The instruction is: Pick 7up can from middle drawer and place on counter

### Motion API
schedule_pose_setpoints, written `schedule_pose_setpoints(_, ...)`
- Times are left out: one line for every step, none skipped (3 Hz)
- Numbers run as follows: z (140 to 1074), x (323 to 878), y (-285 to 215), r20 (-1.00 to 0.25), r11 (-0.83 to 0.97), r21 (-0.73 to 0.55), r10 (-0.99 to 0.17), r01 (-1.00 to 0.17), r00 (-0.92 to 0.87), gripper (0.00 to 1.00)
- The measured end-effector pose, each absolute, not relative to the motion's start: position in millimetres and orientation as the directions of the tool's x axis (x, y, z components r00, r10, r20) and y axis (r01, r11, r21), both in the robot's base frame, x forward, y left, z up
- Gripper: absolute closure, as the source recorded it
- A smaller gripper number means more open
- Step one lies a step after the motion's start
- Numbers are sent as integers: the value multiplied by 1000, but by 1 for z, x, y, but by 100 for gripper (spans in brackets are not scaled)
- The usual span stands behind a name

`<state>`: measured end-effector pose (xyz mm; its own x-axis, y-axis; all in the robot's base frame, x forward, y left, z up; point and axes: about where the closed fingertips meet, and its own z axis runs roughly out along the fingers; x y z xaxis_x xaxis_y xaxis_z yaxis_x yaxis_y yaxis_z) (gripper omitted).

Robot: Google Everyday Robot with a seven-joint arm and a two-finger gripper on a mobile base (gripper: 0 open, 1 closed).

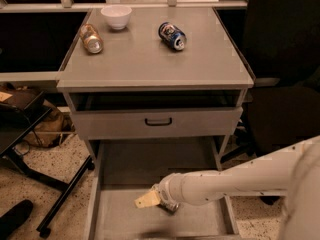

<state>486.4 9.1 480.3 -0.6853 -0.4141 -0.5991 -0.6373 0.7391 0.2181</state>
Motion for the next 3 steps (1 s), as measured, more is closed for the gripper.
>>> schedule_pose_setpoints(457, 506, 20, -643, 774, 216, -347, -596, -683, 0)
schedule_pose_setpoints(446, 525, 28, -695, 800, 205, -287, -564, -659, 0)
schedule_pose_setpoints(437, 532, 25, -722, 817, 188, -261, -545, -640, 0)
